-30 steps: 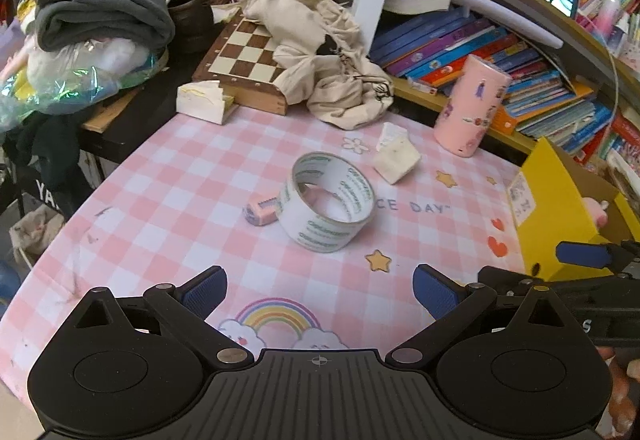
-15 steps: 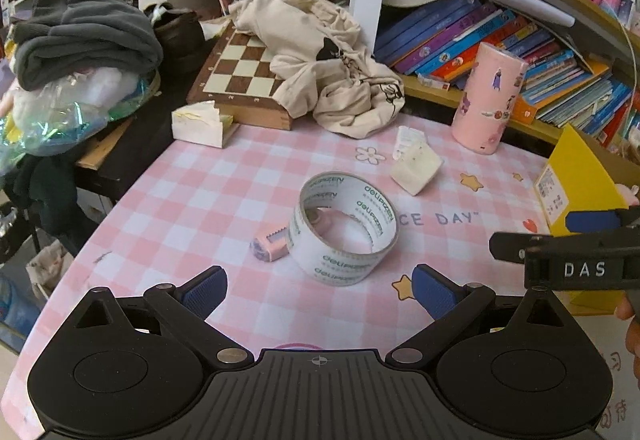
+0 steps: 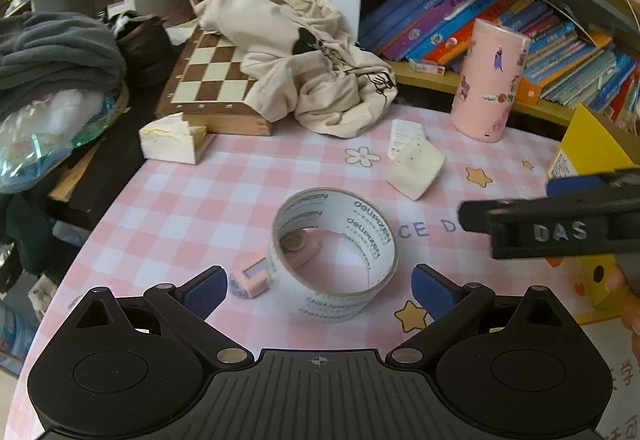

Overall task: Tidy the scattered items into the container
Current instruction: 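Move the right tool to the white soap bar while the left tool approaches the clear tape roll, then close the right gripper on the white soap bar while the left gripper grasps the tape roll rim, then lift the soap bar and tape roll and carry both toward the yellow box, then lower the tape roll into the yellow box while the right gripper lowers the soap bar inside, then open both grippers to release the tape roll and soap bar inside the box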

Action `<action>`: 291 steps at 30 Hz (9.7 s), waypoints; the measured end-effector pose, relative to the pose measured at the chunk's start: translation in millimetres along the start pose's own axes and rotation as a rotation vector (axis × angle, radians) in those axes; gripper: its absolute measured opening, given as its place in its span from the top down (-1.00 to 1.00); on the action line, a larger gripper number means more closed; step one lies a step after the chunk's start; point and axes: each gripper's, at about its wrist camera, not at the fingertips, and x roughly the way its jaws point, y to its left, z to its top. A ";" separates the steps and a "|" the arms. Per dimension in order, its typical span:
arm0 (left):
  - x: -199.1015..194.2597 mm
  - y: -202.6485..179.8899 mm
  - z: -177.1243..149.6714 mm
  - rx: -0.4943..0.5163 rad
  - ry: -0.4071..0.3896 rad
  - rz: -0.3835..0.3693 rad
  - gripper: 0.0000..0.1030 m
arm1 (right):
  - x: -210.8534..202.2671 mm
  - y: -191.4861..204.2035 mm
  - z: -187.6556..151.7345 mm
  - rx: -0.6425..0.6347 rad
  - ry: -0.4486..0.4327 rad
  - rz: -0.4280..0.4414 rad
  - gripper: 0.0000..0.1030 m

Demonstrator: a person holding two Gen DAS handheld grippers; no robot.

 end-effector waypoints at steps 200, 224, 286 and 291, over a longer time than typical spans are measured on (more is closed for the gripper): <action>-156.1 -248.6 -52.3 0.356 -0.233 -0.506 -0.62 | -259.1 -187.8 -185.8 0.331 -0.138 -0.282 0.05; -115.3 -280.5 13.8 0.309 -0.289 -0.393 -0.62 | -226.7 -248.7 -112.0 0.219 -0.269 -0.197 0.05; -29.0 -285.0 44.7 0.202 -0.104 -0.336 -0.77 | -106.9 -268.9 -75.6 0.015 0.000 -0.076 -0.01; -35.6 -282.4 44.3 0.189 -0.122 -0.343 -0.77 | -108.2 -267.3 -74.8 0.008 -0.003 -0.083 -0.05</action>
